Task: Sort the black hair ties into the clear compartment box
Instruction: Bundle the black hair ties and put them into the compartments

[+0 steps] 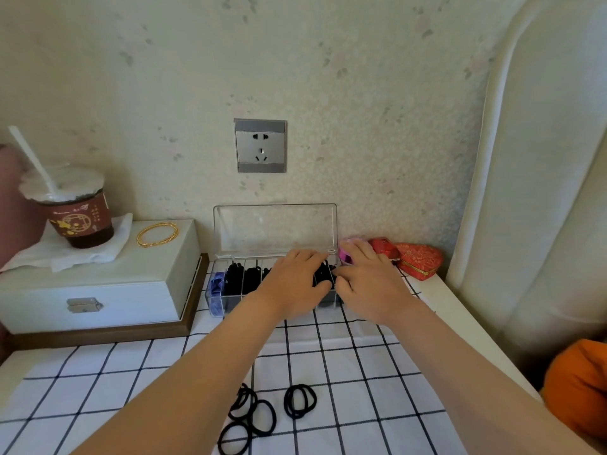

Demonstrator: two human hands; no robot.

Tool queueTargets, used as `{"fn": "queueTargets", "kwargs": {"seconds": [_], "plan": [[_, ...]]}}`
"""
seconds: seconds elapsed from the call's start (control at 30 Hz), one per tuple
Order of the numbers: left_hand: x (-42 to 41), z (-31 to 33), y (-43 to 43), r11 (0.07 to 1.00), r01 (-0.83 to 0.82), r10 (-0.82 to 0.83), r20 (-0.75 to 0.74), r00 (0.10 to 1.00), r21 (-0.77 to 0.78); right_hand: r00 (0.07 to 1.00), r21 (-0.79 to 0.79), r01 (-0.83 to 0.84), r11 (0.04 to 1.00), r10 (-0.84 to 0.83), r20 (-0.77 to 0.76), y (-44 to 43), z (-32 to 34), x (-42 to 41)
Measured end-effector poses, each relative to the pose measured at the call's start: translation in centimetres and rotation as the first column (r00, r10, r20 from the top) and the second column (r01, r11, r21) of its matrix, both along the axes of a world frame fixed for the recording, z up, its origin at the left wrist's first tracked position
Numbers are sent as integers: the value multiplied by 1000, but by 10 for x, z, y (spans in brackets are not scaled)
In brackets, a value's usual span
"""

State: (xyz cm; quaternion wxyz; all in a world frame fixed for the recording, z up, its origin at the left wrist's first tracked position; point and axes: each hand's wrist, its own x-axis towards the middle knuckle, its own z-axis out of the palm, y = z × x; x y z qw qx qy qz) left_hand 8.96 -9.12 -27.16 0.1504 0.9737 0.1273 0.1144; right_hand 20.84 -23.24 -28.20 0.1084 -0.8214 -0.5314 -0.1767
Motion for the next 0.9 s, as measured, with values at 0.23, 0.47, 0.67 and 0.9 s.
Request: {"fn": "queueTargets", "kwargs": {"seconds": [0.23,0.47,0.67,0.9], "plan": [[2,-4,-4,985,0,8,-48,999,172,996,-72,37,997,-43,-77,5,8,-7],[10,4,-3,989,-2,23,-141,990,145,989,-96,38,995,-51,-137,4,13,-7],[-4,2,-4,998,-11,9,36,999,55,977,-49,31,998,-41,-210,-2,18,-6],[-40,14,-9,998,5,-20,243,970,59,933,119,-76,990,112,-342,-12,38,-46]]}}
